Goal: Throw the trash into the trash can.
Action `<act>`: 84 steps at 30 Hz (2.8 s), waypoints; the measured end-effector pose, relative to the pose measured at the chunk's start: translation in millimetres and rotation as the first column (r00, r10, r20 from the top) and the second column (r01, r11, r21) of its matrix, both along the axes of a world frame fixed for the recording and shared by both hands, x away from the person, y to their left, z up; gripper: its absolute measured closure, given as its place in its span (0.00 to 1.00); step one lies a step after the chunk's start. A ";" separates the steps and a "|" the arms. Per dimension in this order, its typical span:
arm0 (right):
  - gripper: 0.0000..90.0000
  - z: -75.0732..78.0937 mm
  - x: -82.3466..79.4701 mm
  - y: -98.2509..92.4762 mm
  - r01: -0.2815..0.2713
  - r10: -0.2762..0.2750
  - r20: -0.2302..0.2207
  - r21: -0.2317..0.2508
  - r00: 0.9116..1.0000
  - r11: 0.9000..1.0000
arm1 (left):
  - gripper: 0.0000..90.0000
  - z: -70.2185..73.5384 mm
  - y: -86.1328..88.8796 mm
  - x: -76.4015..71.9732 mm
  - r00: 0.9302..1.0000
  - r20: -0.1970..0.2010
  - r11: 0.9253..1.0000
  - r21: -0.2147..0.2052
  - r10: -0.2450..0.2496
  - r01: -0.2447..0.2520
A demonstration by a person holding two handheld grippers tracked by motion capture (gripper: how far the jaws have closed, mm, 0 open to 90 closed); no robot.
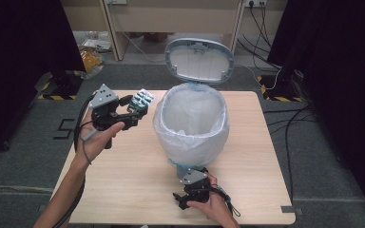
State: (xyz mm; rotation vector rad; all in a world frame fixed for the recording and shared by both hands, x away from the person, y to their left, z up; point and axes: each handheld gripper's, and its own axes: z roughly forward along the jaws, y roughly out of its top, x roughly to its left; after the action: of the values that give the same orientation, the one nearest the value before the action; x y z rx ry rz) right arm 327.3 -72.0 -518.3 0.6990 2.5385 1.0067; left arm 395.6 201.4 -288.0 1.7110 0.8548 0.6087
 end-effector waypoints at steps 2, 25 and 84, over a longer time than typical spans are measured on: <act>0.01 0.0 0.2 -0.1 -0.002 0.002 0.003 0.000 1.000 1.000 | 0.38 1.4 -4.5 1.2 1.000 0.001 1.000 -0.003 -0.007 0.007; 0.01 -0.1 0.3 -0.5 -0.004 0.004 0.003 0.001 1.000 1.000 | 0.38 12.2 -52.0 13.5 0.997 0.013 0.997 -0.016 -0.078 0.078; 0.01 -0.2 0.4 -1.4 -0.010 0.010 0.010 0.001 1.000 1.000 | 0.23 -4.3 -75.3 30.0 0.989 -0.075 0.991 0.011 -0.129 0.130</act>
State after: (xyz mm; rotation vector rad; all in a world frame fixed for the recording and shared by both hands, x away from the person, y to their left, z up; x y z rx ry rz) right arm 327.7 -73.4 -518.6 0.6801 2.5361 1.0119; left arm 425.7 126.0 -292.3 1.7975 0.7850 0.4684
